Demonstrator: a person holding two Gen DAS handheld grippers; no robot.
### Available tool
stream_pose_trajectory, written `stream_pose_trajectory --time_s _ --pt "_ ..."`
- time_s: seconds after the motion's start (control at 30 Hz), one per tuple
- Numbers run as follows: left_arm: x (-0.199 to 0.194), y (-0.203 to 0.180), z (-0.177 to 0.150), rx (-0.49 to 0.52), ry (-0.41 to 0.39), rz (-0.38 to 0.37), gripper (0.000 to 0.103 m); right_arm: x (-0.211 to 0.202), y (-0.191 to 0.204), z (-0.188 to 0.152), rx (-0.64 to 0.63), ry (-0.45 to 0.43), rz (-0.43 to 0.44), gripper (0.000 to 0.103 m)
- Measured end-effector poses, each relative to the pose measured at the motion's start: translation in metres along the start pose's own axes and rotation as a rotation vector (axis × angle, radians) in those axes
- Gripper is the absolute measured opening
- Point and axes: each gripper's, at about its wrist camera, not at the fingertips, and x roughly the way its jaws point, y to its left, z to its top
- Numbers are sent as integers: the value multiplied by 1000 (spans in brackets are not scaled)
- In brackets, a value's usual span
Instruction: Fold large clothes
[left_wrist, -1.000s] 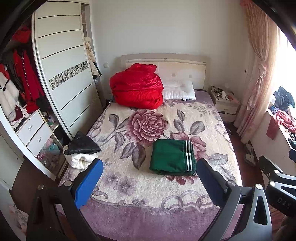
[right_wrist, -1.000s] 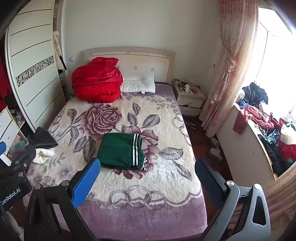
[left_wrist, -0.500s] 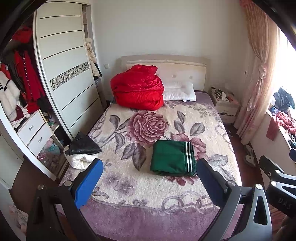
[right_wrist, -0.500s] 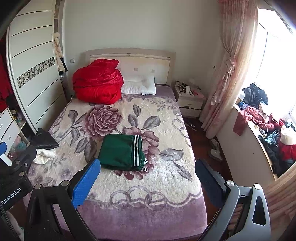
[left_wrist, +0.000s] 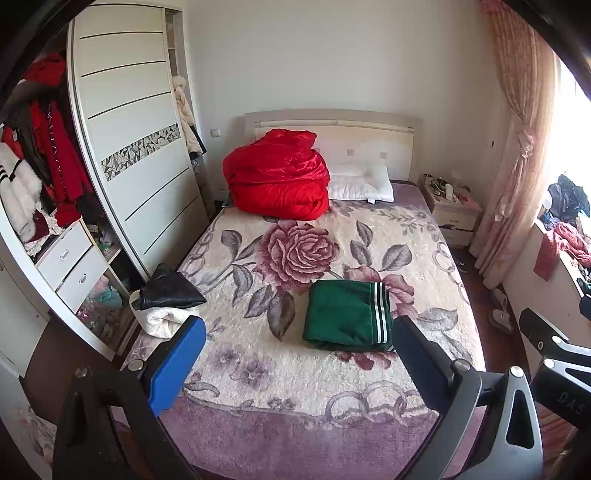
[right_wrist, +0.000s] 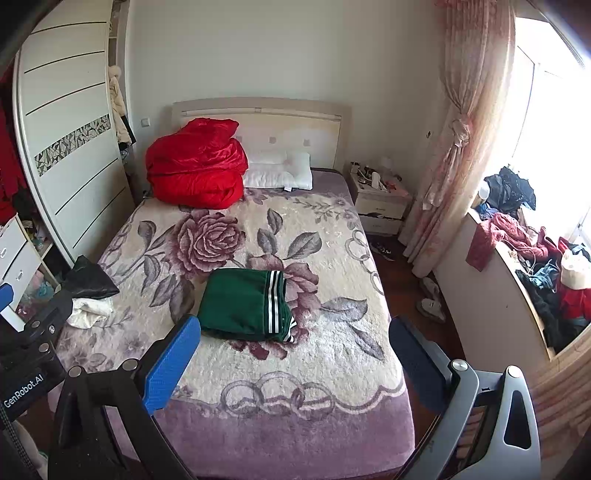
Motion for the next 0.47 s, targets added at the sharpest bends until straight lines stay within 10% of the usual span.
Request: stream_pose_trajectory --time_s 0.47 --pt "2 3 -6 7 -15 10 103 -3 -1 -3 2 3 0 103"
